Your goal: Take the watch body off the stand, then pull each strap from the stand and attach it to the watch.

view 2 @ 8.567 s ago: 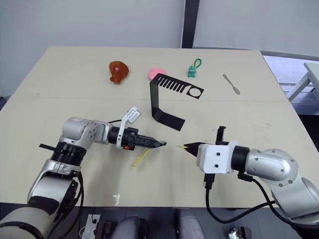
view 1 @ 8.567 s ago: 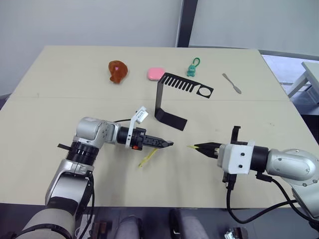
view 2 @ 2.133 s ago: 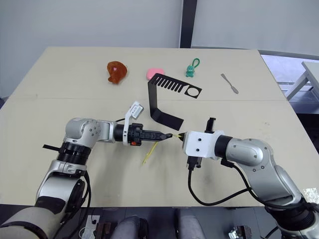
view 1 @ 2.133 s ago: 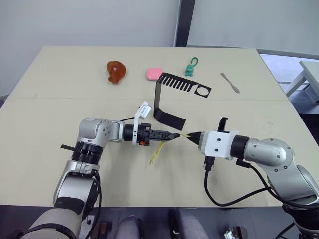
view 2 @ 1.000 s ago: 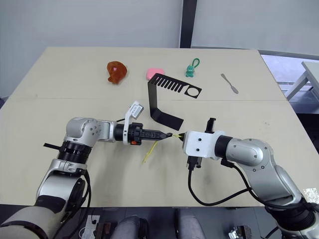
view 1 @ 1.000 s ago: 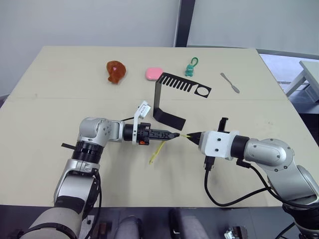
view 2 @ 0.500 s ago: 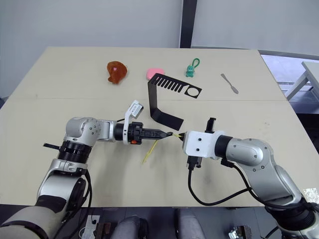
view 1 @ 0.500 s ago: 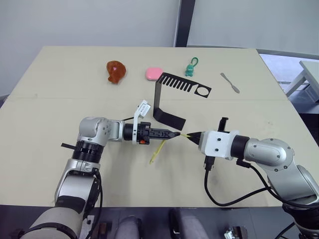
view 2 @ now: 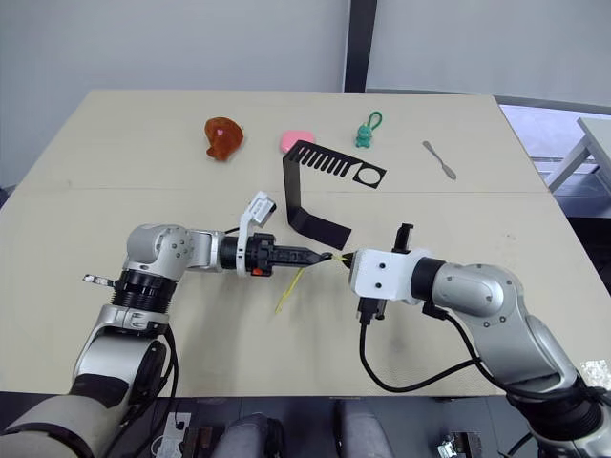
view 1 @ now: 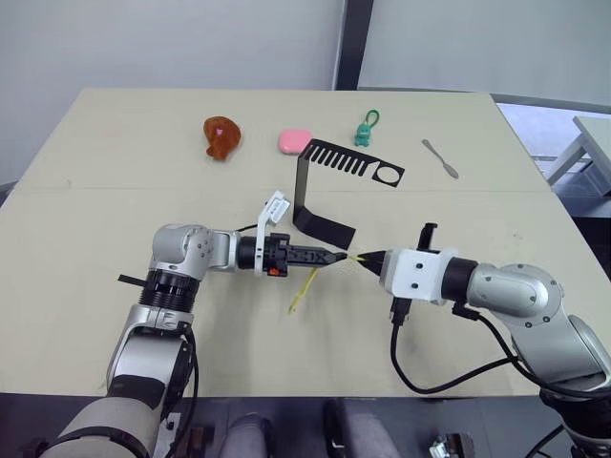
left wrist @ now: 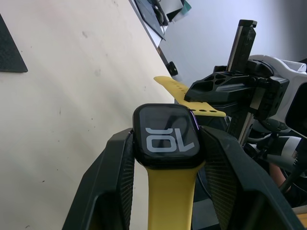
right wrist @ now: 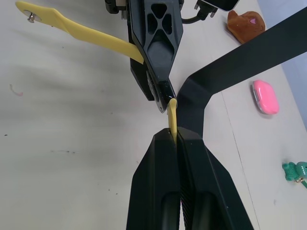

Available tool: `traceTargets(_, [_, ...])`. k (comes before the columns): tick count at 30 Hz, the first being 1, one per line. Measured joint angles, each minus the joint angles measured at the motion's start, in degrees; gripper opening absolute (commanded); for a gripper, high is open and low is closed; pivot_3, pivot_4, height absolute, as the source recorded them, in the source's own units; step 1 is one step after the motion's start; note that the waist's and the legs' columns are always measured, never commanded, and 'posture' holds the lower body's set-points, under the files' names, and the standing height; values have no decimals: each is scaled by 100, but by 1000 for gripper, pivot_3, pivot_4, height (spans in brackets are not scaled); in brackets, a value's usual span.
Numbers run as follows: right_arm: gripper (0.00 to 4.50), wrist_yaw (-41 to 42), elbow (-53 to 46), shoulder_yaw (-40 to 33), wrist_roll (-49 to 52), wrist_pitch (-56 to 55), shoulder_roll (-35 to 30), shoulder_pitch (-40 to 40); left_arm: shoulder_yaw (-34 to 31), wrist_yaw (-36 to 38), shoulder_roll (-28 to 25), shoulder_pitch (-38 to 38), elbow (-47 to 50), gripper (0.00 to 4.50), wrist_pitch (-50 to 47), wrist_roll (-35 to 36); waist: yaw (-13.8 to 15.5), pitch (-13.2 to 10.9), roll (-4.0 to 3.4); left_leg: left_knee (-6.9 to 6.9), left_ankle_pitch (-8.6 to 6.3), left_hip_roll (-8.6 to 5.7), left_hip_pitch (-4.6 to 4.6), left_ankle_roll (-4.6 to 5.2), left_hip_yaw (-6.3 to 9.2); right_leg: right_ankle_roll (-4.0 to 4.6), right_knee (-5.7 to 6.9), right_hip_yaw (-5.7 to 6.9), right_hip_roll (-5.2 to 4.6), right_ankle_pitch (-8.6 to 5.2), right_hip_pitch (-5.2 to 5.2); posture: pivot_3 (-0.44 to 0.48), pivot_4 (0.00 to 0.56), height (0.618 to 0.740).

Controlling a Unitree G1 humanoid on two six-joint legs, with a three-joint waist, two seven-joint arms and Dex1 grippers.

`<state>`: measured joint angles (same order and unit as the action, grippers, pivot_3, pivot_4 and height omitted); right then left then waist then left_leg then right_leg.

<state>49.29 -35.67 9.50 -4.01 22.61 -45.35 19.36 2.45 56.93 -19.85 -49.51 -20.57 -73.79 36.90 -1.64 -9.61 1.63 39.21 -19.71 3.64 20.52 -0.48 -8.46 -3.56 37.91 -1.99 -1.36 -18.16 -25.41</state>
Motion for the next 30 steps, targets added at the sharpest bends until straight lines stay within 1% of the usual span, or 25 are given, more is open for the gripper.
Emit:
traceTargets(9, [0,0,18,58,-89,-1,10,58,-136,-99,83,-3,3,1592,-17,0,-5,0,0,0,0,0,0,0,0,0,0,0,0,0,0,0,150,740])
traceTargets(30, [0,15,226,271,-201,-11,53,307,-140,-96,67,-6,175,1592,-64,0,-4,0,0,0,0,0,0,0,0,0,1,1,-1,0,0,0,150,740])
